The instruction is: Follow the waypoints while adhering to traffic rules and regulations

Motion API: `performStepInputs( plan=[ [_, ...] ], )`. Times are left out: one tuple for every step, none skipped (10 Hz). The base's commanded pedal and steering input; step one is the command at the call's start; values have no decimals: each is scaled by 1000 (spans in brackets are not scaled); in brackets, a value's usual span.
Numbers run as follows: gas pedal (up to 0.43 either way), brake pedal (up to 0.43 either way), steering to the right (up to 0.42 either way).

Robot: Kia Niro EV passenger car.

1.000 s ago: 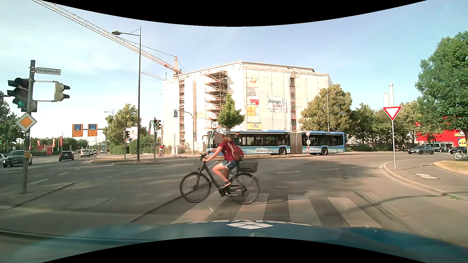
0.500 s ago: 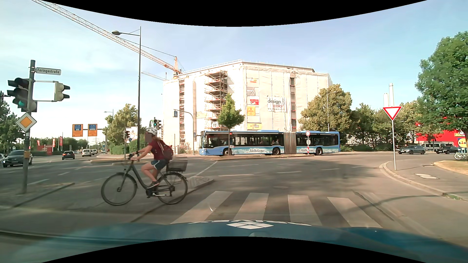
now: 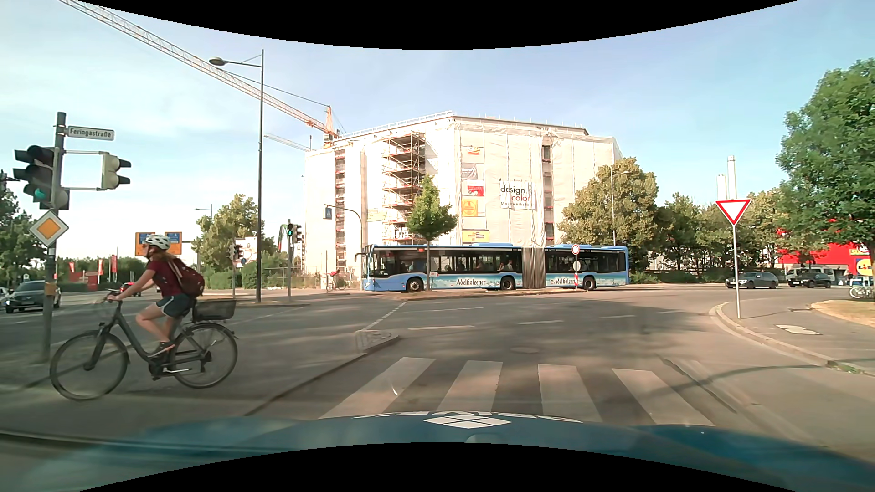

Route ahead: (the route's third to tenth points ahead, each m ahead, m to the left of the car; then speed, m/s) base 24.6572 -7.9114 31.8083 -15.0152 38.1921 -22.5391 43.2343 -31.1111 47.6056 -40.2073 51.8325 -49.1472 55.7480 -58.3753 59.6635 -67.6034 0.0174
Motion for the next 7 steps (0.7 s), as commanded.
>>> performStepInputs(
  plan=[
    [0, 201, 83],
    [0, 201, 84],
    [0, 201, 84],
    [0, 201, 84],
    [0, 201, 84],
    [0, 201, 84],
    [0, 201, 85]
  ],
)
